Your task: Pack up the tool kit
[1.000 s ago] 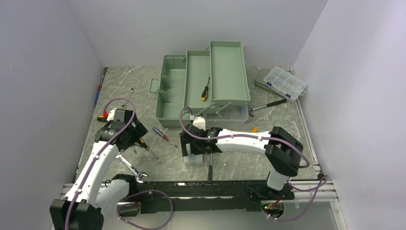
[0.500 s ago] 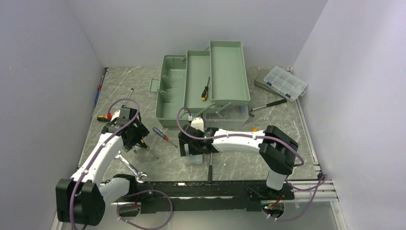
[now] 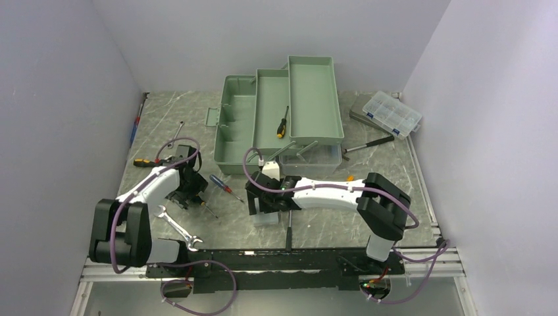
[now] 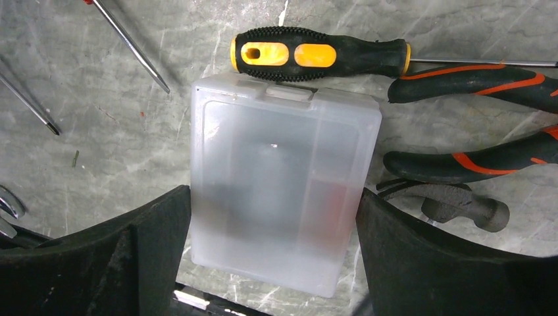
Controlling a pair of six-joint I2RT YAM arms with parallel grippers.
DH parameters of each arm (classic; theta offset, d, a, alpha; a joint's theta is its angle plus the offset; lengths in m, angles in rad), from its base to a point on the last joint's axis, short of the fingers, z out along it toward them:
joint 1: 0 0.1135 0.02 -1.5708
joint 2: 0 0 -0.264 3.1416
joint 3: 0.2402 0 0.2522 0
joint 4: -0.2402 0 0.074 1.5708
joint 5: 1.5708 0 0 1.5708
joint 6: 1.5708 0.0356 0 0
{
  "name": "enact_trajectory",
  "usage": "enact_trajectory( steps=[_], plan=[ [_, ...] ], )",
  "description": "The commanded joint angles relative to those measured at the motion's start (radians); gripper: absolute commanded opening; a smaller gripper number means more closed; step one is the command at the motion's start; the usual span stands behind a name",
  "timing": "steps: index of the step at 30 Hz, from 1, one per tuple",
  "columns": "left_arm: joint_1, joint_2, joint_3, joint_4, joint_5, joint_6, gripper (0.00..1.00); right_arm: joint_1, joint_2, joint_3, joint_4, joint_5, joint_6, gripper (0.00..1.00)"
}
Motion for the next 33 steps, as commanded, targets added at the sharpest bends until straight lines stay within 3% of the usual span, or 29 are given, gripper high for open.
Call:
enact_trajectory(
  steps=[1,10,15,16,19,21,27,33],
  plan=[
    [0.011,0.044,0.039,0.043,-0.015,-0.025,0.7,0.004,-0.061,-0.038,0.053,-0.007,-0.043,0.73],
    [0.032,0.12,0.074,0.066,-0.016,-0.011,0.47,0.004,-0.189,-0.108,0.204,-0.139,-0.189,0.56],
    [0.045,0.128,0.073,0.066,-0.013,-0.002,0.24,0.003,-0.236,-0.082,0.201,-0.148,-0.244,0.54],
    [0.045,0.123,0.073,0.06,-0.016,-0.002,0.23,0.002,-0.236,-0.073,0.186,-0.141,-0.247,0.58],
    [0.045,0.091,0.072,0.043,-0.028,0.003,0.22,0.002,-0.214,-0.031,0.116,-0.094,-0.245,0.87],
    [0.045,0.061,0.069,0.036,-0.035,0.008,0.15,0.002,-0.199,-0.022,0.101,-0.078,-0.243,0.95],
    [0.046,-0.031,0.081,-0.012,-0.046,0.029,0.0,0.002,-0.192,0.006,0.076,-0.049,-0.245,0.99],
    [0.045,-0.145,0.123,-0.078,-0.024,0.069,0.0,0.002,-0.224,0.008,0.062,-0.003,-0.26,0.99]
  ],
)
